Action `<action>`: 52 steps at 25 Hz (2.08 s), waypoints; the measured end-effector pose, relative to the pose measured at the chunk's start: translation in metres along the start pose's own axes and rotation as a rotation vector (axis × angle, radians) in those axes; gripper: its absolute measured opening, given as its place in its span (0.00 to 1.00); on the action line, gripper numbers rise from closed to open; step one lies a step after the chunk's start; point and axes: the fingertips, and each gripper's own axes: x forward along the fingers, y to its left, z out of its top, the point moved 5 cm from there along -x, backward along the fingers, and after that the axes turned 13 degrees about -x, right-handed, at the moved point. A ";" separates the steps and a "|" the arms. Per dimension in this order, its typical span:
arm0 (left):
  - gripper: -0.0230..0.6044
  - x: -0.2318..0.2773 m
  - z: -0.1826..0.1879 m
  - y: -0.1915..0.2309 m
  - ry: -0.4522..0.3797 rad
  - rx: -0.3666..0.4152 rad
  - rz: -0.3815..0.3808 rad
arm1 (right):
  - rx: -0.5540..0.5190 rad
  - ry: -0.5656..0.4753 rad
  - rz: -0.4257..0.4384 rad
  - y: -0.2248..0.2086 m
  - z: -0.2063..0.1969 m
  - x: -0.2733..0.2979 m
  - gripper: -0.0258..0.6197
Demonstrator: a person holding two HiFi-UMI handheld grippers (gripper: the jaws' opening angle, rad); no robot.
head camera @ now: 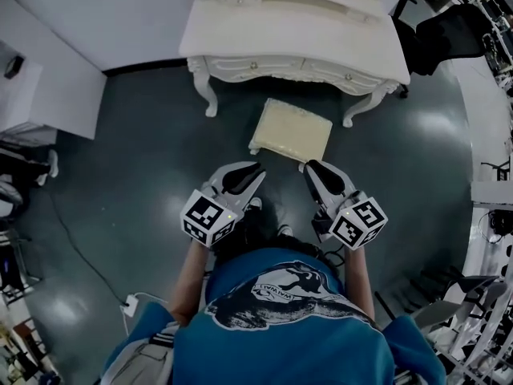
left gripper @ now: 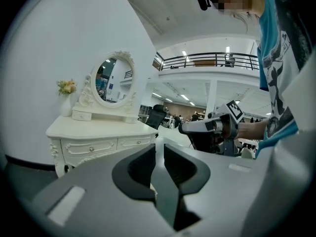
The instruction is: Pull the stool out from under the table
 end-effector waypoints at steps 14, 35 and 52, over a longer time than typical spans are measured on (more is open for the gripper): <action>0.06 0.016 -0.036 -0.107 0.057 0.008 0.051 | -0.053 0.026 0.067 0.014 -0.028 -0.083 0.06; 0.06 0.017 -0.086 -0.202 0.017 -0.038 0.045 | -0.158 -0.010 0.137 0.046 -0.048 -0.157 0.03; 0.06 0.013 -0.095 -0.220 0.008 -0.036 0.072 | -0.189 -0.033 0.215 0.056 -0.055 -0.181 0.04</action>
